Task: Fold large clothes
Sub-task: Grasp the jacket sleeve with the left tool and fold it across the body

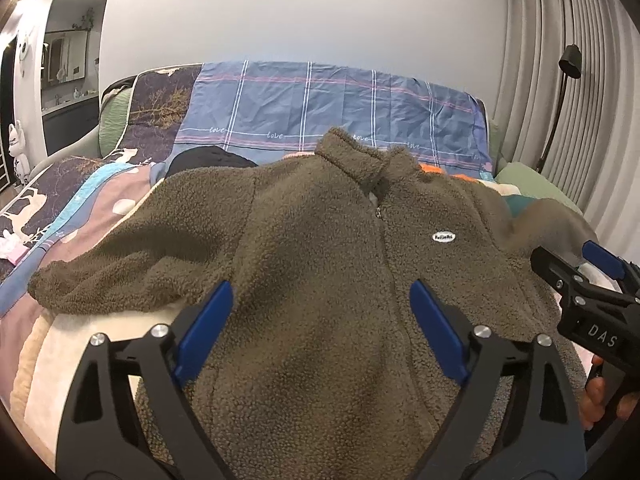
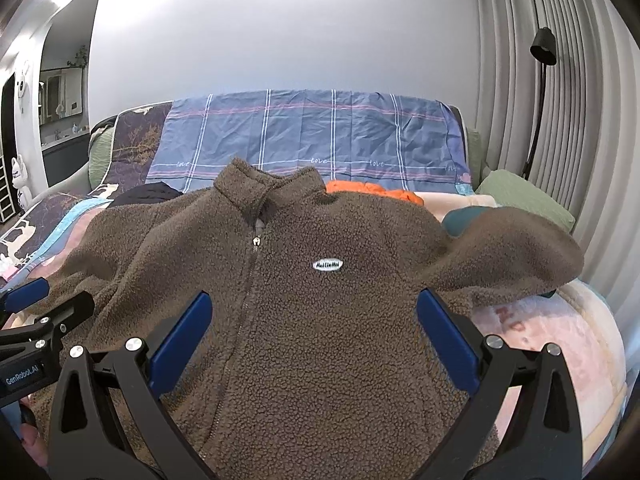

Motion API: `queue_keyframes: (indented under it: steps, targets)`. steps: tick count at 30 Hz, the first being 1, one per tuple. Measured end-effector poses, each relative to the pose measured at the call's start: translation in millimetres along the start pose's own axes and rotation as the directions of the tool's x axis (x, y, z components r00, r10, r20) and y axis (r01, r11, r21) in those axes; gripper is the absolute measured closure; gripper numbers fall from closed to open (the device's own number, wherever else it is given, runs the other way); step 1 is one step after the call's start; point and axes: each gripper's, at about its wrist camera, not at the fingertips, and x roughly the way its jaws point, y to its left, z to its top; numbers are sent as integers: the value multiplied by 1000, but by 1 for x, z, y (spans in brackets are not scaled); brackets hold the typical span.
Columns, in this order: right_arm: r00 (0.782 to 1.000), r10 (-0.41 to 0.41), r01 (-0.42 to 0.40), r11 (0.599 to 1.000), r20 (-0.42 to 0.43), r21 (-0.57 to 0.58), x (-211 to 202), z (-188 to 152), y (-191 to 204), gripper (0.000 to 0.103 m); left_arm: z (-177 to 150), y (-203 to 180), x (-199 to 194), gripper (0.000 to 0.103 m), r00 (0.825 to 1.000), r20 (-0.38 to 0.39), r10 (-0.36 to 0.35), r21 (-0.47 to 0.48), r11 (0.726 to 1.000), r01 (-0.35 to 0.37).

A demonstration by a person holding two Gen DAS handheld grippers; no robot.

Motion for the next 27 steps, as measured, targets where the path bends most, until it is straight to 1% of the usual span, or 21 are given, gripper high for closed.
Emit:
queue_keyframes:
  steps: [3, 7, 10, 12, 14, 16, 17, 18, 20, 22, 23, 24, 25, 26, 27]
  targets:
    - [1000, 5, -4, 1000, 18, -14, -5, 4, 5, 1, 3, 2, -4, 17, 1000, 11, 1, -5, 1000, -1]
    - [999, 14, -13, 999, 33, -36, -9, 7, 10, 1, 4, 5, -6, 19, 1000, 17, 8, -11, 1000, -8]
    - [1000, 24, -23, 999, 20, -38, -5, 7, 12, 1, 5, 18, -2, 19, 1000, 2, 13, -48, 999, -13]
    - [999, 34, -34, 999, -10, -32, 2, 4, 12, 1, 4, 37, 6, 19, 1000, -27, 15, -103, 995, -18]
    - [998, 46, -47, 998, -41, -28, 10, 2, 12, 1, -1, 65, 16, 21, 998, -65, 24, -166, 985, -34]
    - [996, 54, -56, 998, -70, -28, 18, -1, 13, 1, -10, 109, 30, 34, 991, -122, 54, -263, 961, -85]
    - [995, 54, -57, 998, -79, -29, 21, -2, 13, 1, -13, 127, 35, 37, 988, -142, 59, -302, 948, -100]
    - [995, 52, -55, 998, -88, -32, 25, -4, 13, 1, -19, 156, 40, 44, 984, -169, 63, -367, 922, -122]
    - [994, 51, -55, 998, -101, -37, 30, -7, 14, 1, -28, 202, 47, 46, 977, -199, 78, -458, 874, -164]
    - [991, 47, -53, 997, -123, -47, 37, -11, 17, 1, -41, 251, 53, 46, 968, -232, 91, -546, 811, -208]
    - [991, 45, -52, 997, -130, -51, 40, -12, 17, 1, -48, 272, 55, 45, 966, -244, 87, -591, 776, -219]
    - [989, 43, -51, 997, -138, -53, 44, -14, 18, 1, -57, 298, 58, 40, 966, -247, 71, -652, 726, -220]
    - [989, 40, -49, 997, -146, -56, 47, -15, 19, 1, -66, 322, 60, 38, 967, -247, 57, -708, 671, -220]
    - [988, 38, -47, 997, -152, -58, 49, -15, 20, 1, -70, 332, 61, 36, 966, -251, 57, -732, 642, -228]
    - [986, 37, -48, 997, -161, -63, 52, -16, 22, 1, -76, 348, 64, 31, 965, -254, 59, -764, 599, -238]
